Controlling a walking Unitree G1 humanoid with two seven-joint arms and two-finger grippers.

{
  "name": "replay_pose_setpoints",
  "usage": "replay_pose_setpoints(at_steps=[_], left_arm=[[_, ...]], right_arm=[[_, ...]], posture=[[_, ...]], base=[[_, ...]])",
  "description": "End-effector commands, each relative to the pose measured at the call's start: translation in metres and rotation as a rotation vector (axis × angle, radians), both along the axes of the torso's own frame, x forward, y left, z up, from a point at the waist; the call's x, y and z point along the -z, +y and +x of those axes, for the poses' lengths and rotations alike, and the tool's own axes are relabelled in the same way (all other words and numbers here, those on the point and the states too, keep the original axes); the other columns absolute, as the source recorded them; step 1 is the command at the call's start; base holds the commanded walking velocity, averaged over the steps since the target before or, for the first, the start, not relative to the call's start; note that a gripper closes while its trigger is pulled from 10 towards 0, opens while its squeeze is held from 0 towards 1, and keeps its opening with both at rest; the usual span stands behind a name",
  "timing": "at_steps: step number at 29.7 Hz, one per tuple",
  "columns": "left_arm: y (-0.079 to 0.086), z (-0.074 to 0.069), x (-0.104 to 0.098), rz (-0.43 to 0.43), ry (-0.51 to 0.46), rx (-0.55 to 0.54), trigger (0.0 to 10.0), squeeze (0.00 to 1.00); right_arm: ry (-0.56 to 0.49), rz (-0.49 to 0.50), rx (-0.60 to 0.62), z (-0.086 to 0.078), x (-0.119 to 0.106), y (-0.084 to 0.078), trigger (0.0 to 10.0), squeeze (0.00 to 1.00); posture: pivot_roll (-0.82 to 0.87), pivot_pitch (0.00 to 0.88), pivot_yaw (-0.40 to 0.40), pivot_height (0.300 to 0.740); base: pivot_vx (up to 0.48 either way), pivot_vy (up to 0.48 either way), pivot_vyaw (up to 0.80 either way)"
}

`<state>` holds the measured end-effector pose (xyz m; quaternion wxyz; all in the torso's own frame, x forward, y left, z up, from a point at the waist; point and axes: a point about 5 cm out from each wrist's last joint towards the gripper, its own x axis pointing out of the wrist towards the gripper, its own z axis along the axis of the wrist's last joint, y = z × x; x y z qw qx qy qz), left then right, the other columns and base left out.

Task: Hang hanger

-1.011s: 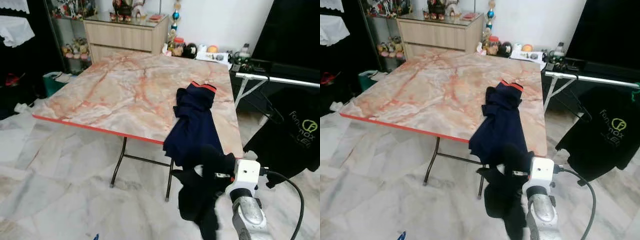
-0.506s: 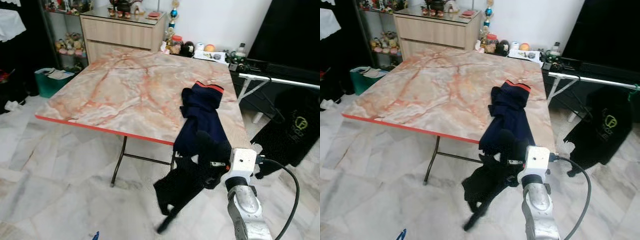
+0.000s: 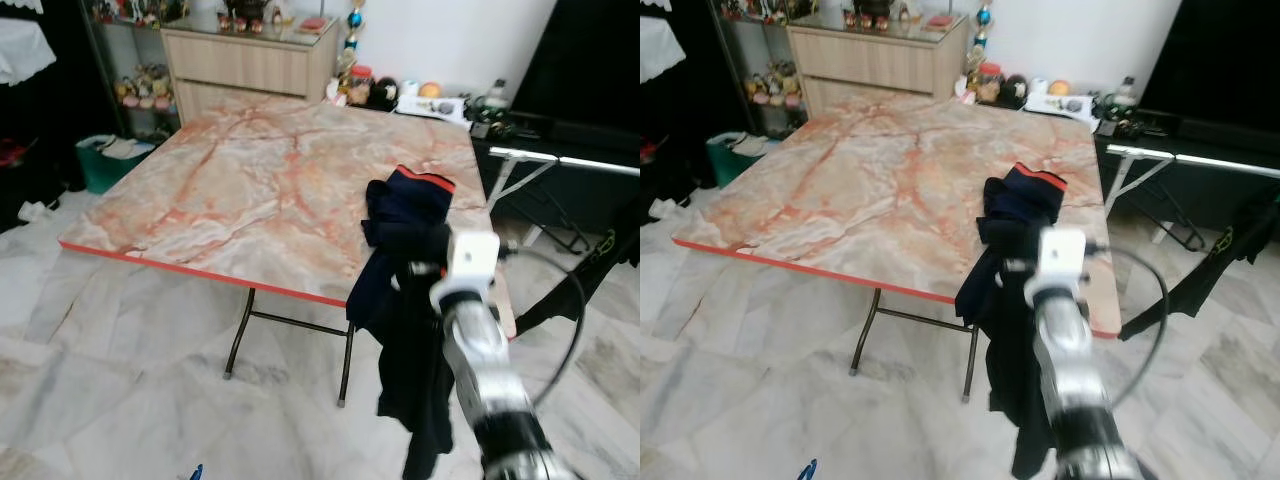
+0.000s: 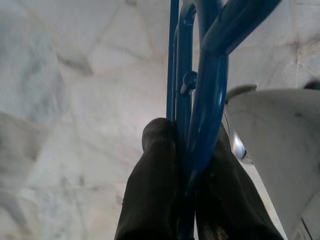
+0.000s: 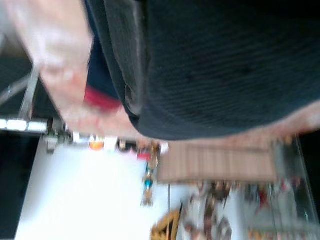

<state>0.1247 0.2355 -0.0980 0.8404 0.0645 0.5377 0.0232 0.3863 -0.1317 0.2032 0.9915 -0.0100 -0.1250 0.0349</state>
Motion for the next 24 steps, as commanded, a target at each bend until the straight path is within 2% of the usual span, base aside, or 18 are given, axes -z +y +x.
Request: replay_pose_setpoints(at_steps=[1,3,5,8,13,15,19,21,22,23,24], left_arm=[[-0.007,0.004,0.001,-0.02,-0.008,0.013,10.0,0.0],[-0.008,0.004,0.001,-0.02,-0.008,0.013,10.0,0.0],[-0.008,0.004,0.001,-0.02,-0.008,0.014,10.0,0.0],[-0.008,0.004,0.001,-0.02,-0.007,0.014,10.0,0.0],[-0.008,0.002,0.001,-0.019,0.0,0.015,10.0,0.0],[-0.008,0.0,0.002,-0.014,0.004,0.015,10.0,0.0],[-0.007,-0.003,0.003,-0.021,0.009,0.009,10.0,0.0],[-0.006,-0.006,0.004,-0.018,0.023,0.013,10.0,0.0],[-0.006,-0.006,0.004,-0.018,0.023,0.013,10.0,0.0],[-0.005,-0.01,0.004,-0.017,0.036,0.014,10.0,0.0],[-0.005,-0.01,0.004,-0.017,0.036,0.014,10.0,0.0]], right_arm=[[-0.118,-0.005,0.006,0.005,-0.032,-0.007,10.0,0.0],[-0.126,-0.015,0.001,0.006,-0.035,-0.005,10.0,0.0],[-0.164,-0.013,-0.023,0.01,-0.051,0.0,10.0,0.0],[-0.178,-0.009,-0.021,0.016,-0.063,0.002,10.0,0.0],[-0.153,-0.03,-0.031,0.021,-0.065,0.005,10.0,0.0],[-0.076,-0.091,-0.054,0.024,-0.052,0.009,10.0,0.0],[0.002,-0.124,-0.059,0.025,-0.035,0.008,10.0,0.0],[0.106,-0.132,-0.029,0.025,-0.014,0.001,10.0,0.0],[0.106,-0.132,-0.029,0.025,-0.014,0.001,10.0,0.0],[0.212,-0.145,-0.025,0.022,0.01,-0.003,10.0,0.0],[0.212,-0.145,-0.025,0.022,0.01,-0.003,10.0,0.0]], posture=[[0.16,0.0,-0.043,0.74],[0.16,0.0,-0.043,0.74],[0.16,0.0,-0.045,0.74],[0.16,0.0,-0.045,0.74],[0.16,0.0,-0.045,0.74],[0.16,0.0,-0.047,0.74],[0.16,0.0,-0.048,0.74],[0.17,0.0,-0.049,0.74],[0.17,0.0,-0.049,0.74],[0.17,0.0,-0.048,0.74],[0.17,0.0,-0.048,0.74]], base=[[0.48,0.0,0.0],[0.48,0.0,0.0],[0.48,0.0,0.0],[0.48,0.0,0.0],[0.48,0.0,0.0],[0.339,0.0,0.0],[0.072,0.0,0.0],[0.0,0.0,0.0],[0.0,0.0,0.0],[0.0,0.0,0.0],[0.0,0.0,0.0]])
